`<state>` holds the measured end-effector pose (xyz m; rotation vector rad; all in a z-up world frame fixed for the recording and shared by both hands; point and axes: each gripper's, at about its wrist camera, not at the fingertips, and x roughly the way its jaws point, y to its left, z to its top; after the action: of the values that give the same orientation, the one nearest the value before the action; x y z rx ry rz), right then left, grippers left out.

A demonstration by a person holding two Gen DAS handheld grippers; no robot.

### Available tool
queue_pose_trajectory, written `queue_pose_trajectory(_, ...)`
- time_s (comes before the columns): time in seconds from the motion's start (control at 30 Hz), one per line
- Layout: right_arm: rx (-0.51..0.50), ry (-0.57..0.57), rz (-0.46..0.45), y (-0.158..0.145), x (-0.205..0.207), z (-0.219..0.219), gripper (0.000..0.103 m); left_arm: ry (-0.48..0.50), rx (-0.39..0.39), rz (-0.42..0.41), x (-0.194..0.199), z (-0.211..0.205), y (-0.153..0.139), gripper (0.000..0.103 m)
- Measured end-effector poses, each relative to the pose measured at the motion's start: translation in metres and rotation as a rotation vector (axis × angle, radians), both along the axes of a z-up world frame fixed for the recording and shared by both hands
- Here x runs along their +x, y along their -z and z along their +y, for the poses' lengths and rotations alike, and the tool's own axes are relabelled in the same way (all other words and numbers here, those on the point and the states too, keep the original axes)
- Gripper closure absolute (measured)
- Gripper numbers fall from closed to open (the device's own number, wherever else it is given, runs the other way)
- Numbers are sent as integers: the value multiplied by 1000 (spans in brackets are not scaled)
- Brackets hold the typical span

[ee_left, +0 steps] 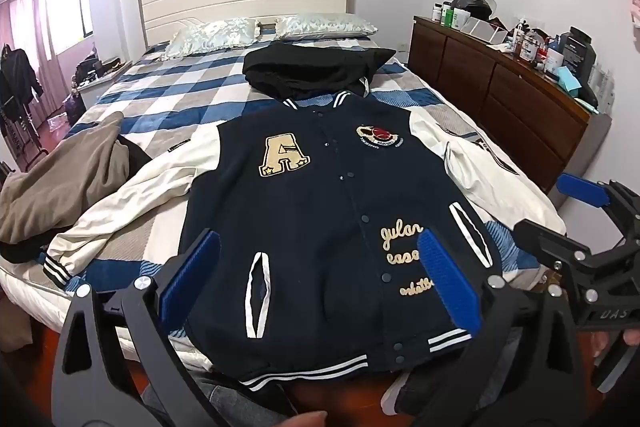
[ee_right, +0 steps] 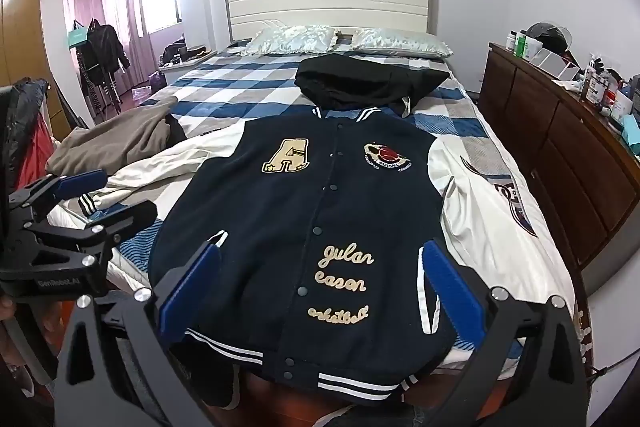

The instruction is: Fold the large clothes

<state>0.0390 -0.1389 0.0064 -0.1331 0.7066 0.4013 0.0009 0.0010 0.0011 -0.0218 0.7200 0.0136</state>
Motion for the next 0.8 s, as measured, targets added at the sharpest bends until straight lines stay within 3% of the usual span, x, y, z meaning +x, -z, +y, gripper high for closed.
queue_pose_trajectory(0.8,5,16,9,-4,1,-4,4,18,-5,1,2,-6,-1,6)
